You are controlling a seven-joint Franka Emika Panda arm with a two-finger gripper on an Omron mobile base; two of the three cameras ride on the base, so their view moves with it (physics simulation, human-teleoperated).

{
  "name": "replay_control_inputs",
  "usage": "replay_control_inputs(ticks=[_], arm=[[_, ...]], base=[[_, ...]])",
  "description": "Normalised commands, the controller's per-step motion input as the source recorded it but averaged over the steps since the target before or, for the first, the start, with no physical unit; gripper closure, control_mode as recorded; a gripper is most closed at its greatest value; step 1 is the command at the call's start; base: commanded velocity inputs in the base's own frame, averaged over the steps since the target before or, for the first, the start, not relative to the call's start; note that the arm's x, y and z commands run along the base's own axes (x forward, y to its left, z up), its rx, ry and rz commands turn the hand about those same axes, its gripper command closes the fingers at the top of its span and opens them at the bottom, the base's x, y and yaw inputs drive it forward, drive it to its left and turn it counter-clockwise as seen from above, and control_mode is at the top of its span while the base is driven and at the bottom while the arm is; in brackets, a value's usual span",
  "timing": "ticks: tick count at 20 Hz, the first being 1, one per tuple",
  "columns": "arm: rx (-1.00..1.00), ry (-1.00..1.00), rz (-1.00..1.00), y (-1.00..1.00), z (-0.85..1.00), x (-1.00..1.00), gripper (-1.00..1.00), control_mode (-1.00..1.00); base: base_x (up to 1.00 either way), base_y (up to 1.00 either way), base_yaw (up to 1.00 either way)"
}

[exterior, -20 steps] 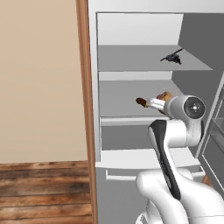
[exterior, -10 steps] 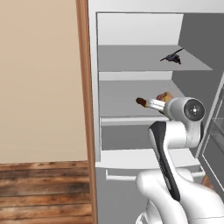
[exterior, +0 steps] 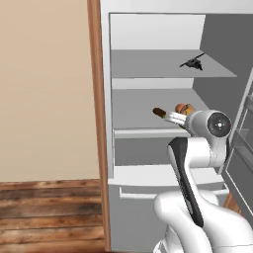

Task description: Gather the onion and sweet potato from the fridge and place them on a tray on the dining counter. Then gather the chicken drumstick and fish from the fridge and place them on the other tray.

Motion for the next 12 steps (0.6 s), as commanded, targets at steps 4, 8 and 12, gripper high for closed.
replay_control_inputs(ticks=[4,8,12], arm=[[0.0,0.0,0.0,0.0,0.0,0.0,1.0,1.0],[0.0,0.0,0.0,0.0,0.0,0.0,1.0,1.0],[0.0,0.0,0.0,0.0,0.0,0.0,1.0,1.0]], base=[[-0.48,0.33,-0.04],[-0.32,0.36,-0.16],[-0.16,0.49,-0.25]])
